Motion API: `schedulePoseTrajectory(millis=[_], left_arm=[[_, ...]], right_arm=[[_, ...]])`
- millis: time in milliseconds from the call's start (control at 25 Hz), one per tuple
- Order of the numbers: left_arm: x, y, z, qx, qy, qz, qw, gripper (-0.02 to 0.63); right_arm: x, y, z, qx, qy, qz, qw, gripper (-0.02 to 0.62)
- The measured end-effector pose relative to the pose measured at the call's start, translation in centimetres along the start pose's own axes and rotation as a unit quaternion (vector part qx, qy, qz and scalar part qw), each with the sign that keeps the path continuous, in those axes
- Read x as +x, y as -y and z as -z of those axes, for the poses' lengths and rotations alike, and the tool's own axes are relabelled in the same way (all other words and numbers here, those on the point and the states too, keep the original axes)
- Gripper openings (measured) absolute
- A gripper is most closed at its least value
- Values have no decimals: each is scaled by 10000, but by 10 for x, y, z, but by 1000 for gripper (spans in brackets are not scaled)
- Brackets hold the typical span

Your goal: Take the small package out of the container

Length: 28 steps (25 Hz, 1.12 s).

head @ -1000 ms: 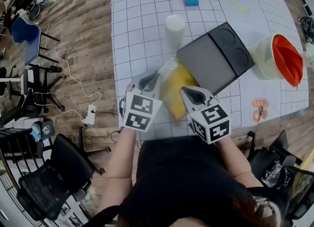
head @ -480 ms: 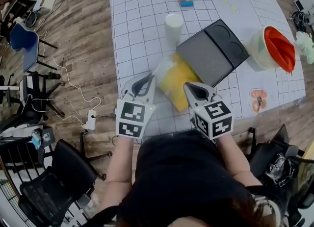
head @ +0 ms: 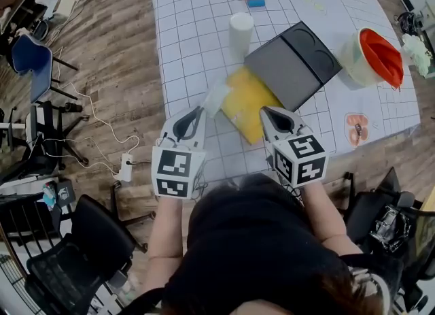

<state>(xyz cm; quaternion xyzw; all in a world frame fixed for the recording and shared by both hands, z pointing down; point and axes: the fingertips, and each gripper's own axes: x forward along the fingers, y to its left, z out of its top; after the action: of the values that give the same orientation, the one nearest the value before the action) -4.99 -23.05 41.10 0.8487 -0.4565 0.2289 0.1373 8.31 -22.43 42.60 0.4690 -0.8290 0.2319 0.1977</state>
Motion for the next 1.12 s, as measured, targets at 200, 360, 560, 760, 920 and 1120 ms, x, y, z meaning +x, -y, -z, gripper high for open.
schedulePoseTrajectory(millis=[200, 360, 560, 760, 920, 1120], left_arm=[[-15, -1, 12, -103, -42, -58, 9999, 37], [-28, -3, 19, -133, -61, -123, 9998, 37], [-40, -3, 26, -155, -80, -159, 9997, 37], [-49, 0, 31, -106, -97, -135, 9998, 37], [-54, 1, 31, -123, -68, -142, 9998, 37], [-57, 7, 31, -77, -58, -84, 9999, 37]], right_arm=[[-5, -6, 4, -48, -44, 62, 10000, 15], [-8, -13, 5, -79, -6, 86, 9999, 15], [-15, -20, 7, -105, 47, 115, 9999, 15], [-23, -25, 8, -154, 92, 178, 9997, 14], [-29, -28, 9, -178, 117, 233, 9995, 14], [-36, -28, 13, -156, 135, 287, 9994, 14]])
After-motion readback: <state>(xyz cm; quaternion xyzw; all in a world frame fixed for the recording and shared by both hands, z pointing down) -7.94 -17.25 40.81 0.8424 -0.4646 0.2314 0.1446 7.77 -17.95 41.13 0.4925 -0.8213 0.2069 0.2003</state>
